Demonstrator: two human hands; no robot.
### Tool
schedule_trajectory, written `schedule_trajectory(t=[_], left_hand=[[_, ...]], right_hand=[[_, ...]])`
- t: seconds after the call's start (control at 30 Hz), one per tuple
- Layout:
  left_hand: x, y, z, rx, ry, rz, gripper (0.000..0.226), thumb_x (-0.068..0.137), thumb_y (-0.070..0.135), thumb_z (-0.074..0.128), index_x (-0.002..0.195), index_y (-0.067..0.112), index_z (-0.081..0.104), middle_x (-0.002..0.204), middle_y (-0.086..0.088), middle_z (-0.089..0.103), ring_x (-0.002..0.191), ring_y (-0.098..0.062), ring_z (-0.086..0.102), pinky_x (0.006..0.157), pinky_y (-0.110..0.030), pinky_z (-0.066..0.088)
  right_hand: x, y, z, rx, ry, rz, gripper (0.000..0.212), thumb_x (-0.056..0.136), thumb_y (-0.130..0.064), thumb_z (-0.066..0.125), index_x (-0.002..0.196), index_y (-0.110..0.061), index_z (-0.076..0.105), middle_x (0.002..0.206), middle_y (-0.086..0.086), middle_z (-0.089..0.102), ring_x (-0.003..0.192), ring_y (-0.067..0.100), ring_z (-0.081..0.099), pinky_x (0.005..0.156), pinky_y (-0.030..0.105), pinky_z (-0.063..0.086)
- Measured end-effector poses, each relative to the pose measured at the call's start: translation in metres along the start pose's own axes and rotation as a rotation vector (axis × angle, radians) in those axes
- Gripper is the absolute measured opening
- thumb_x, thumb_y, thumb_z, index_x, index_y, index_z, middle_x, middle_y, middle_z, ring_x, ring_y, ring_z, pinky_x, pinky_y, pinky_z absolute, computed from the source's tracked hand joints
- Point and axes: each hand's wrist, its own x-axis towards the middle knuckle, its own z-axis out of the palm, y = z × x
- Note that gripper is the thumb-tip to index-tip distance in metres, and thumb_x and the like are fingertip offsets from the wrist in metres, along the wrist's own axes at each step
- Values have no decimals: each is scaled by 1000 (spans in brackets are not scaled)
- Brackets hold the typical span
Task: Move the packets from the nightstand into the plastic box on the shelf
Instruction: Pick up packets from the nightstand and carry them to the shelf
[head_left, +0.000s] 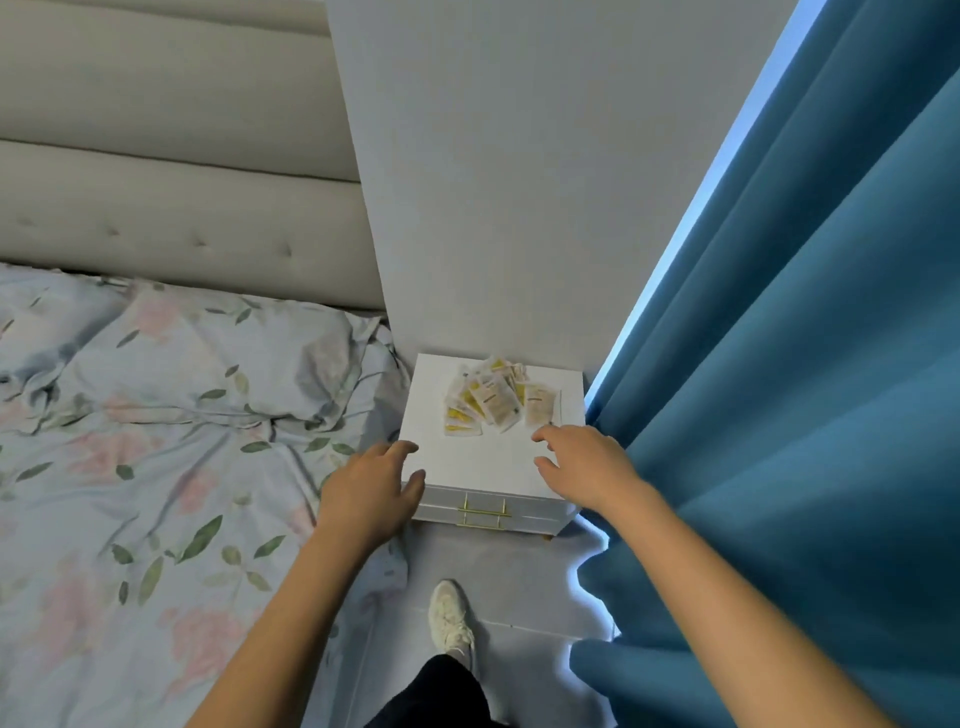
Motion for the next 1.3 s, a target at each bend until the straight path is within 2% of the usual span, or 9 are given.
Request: schedule_trajectory(t=[0.4, 0.63, 0.77, 0.87, 0.97, 1.07, 1.13, 1.2, 1.3], left_hand=[[159, -20, 76, -199, -93, -4, 34, 96, 32, 51, 128, 25, 59, 120, 2, 66, 101, -21, 63, 82, -34, 50], [231, -53, 149, -283, -143, -110, 33, 95, 30, 53, 127, 24, 59, 121, 2, 65, 110, -19, 60, 79, -31, 48], [249, -71, 189, -397, -185, -194, 33, 94, 29, 54, 127, 27, 57, 120, 8, 64, 109, -13, 59, 83, -31, 49], [256, -79, 212, -442, -212, -222, 33, 94, 28, 54, 127, 28, 56, 117, 9, 64, 107, -10, 58, 84, -33, 52], [263, -83, 231, -469, -234, -228, 34, 95, 28, 53, 129, 29, 55, 117, 13, 61, 106, -6, 56, 84, -28, 50], [270, -79, 246, -500, -245, -218, 34, 95, 29, 52, 129, 31, 53, 118, 16, 59, 106, -2, 56, 84, -21, 45], [277, -72, 252, -536, -257, -226, 33, 96, 29, 51, 128, 31, 54, 118, 17, 59, 104, -1, 56, 84, -17, 42], [287, -63, 258, -602, -275, -243, 31, 97, 26, 51, 127, 29, 55, 119, 14, 60, 102, -1, 57, 86, -18, 44], [303, -46, 263, -699, -287, -262, 29, 97, 24, 51, 126, 28, 56, 120, 12, 61, 96, 3, 57, 83, -13, 46]], right_hand=[[171, 42, 74, 148, -90, 176, 40, 97, -28, 43, 137, -27, 45, 129, -1, 62, 115, 25, 57, 93, 39, 48], [275, 64, 147, 209, -71, 196, 41, 96, -27, 50, 136, -19, 47, 128, 6, 61, 117, 27, 55, 92, 40, 51], [330, 69, 199, 276, -50, 229, 57, 95, -28, 57, 146, -12, 34, 148, 10, 43, 136, 28, 40, 103, 41, 45], [366, 70, 234, 314, -43, 251, 81, 94, -31, 60, 154, -12, 11, 163, 8, 12, 150, 24, 11, 118, 38, 25], [391, 73, 263, 257, -24, 284, 96, 89, -34, 66, 155, -9, 1, 164, 11, 0, 151, 25, 1, 123, 38, 13], [396, 78, 284, 175, 79, 305, 95, 84, -34, 72, 154, -10, 13, 160, 12, 21, 148, 27, 20, 120, 38, 24], [392, 81, 291, 173, 204, 294, 83, 81, -28, 76, 148, -11, 30, 147, 12, 44, 136, 30, 42, 107, 39, 41], [385, 83, 295, 202, 268, 279, 71, 84, -24, 73, 145, -11, 37, 139, 13, 53, 124, 31, 54, 93, 39, 52], [373, 90, 294, 260, 281, 272, 51, 95, -17, 58, 143, -8, 43, 114, 15, 67, 95, 31, 67, 73, 36, 56]])
